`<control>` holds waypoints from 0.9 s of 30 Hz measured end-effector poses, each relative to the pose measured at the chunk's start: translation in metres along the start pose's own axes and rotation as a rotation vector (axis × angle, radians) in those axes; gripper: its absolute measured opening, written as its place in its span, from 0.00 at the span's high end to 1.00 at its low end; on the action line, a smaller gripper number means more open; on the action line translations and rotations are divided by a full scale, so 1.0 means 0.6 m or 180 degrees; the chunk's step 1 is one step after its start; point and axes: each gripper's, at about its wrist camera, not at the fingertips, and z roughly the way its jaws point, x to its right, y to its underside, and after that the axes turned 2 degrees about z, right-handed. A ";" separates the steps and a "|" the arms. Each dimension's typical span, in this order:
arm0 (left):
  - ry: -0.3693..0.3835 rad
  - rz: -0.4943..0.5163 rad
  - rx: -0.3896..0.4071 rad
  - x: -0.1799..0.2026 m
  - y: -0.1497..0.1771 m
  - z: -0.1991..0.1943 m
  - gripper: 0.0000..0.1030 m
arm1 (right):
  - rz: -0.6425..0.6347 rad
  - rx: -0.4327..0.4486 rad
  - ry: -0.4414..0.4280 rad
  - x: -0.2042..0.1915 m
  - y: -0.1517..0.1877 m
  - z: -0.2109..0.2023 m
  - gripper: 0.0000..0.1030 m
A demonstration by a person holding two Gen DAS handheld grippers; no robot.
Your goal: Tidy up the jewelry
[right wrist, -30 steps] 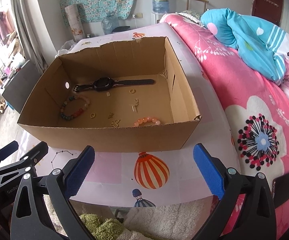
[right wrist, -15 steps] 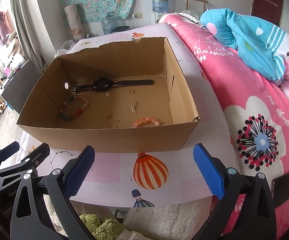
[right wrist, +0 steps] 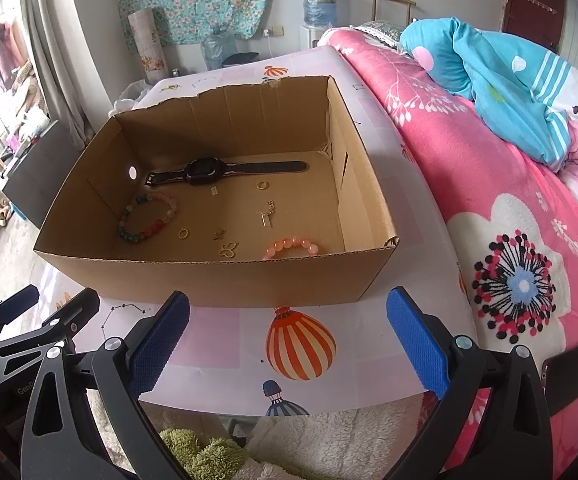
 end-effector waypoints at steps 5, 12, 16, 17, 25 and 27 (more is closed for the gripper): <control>0.0006 0.0000 -0.0001 0.000 0.000 -0.001 0.08 | 0.0004 -0.0002 -0.0007 0.000 0.000 0.000 0.07; -0.0001 -0.0013 -0.0014 0.001 -0.002 -0.003 0.08 | 0.0011 -0.0018 -0.0011 0.001 -0.001 -0.001 0.07; -0.0002 -0.0023 -0.0022 0.000 -0.001 -0.001 0.08 | 0.0017 -0.0021 -0.0014 0.002 -0.001 0.001 0.07; -0.0001 -0.0022 -0.0023 0.001 -0.001 -0.001 0.08 | 0.0020 -0.0024 -0.0014 0.002 0.000 0.001 0.07; 0.0001 -0.0025 -0.0025 0.000 -0.001 -0.001 0.08 | 0.0026 -0.0030 -0.0011 0.002 0.001 0.002 0.07; -0.0002 -0.0024 -0.0023 0.000 -0.001 -0.001 0.08 | 0.0025 -0.0033 -0.0012 0.002 0.002 0.001 0.07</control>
